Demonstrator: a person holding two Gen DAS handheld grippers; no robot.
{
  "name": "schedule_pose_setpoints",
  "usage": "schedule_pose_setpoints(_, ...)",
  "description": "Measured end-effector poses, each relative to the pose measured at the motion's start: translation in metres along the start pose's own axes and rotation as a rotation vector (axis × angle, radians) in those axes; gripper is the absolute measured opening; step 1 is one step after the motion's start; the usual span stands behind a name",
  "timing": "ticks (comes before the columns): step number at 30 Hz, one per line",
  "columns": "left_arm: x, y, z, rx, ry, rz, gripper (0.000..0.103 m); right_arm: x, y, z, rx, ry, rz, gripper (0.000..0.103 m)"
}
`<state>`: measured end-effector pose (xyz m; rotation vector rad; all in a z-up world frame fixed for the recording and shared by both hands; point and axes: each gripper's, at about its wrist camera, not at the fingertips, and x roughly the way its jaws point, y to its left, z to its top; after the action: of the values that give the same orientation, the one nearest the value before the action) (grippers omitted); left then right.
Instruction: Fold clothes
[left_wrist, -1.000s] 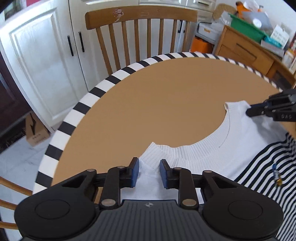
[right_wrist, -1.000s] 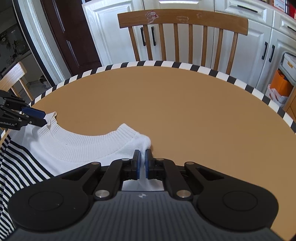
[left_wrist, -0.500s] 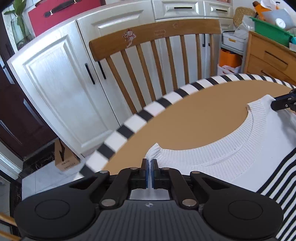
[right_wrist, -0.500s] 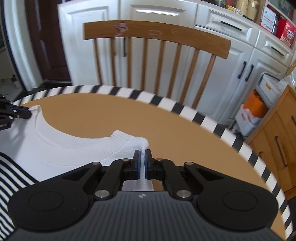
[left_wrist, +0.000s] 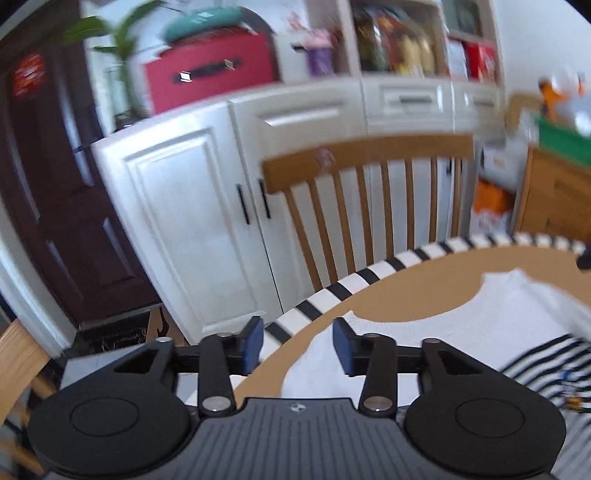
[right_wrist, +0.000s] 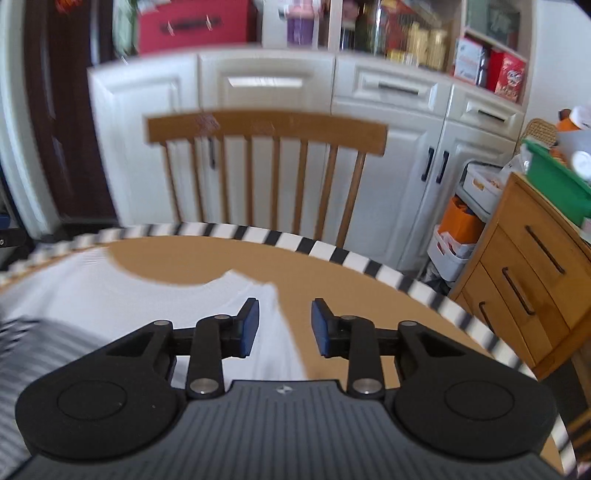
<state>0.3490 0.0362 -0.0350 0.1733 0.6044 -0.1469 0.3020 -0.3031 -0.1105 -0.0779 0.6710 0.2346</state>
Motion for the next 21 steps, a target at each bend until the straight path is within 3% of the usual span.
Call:
schedule_pose_setpoints(2, -0.059, 0.014, -0.021, -0.055, 0.001, -0.024, 0.055, -0.056, 0.009, -0.029, 0.017, -0.024, 0.071, 0.039)
schedule_pose_setpoints(5, -0.145, 0.023, -0.066, -0.112, 0.025, -0.002, 0.06, -0.124, 0.017, -0.086, 0.024, 0.024, 0.12, 0.039)
schedule_pose_setpoints(10, -0.27, 0.01, -0.164, -0.206, 0.154, 0.022, 0.062, -0.217, 0.04, -0.172, 0.056, 0.121, 0.157, 0.039)
schedule_pose_setpoints(15, -0.313, -0.011, -0.236, -0.235, 0.2, 0.036, 0.062, -0.253, 0.042, -0.222, 0.183, 0.18, 0.185, 0.043)
schedule_pose_setpoints(21, -0.293, -0.013, -0.257, -0.215, 0.191, -0.039, 0.061, -0.252, 0.053, -0.256, 0.233, 0.251, 0.125, 0.043)
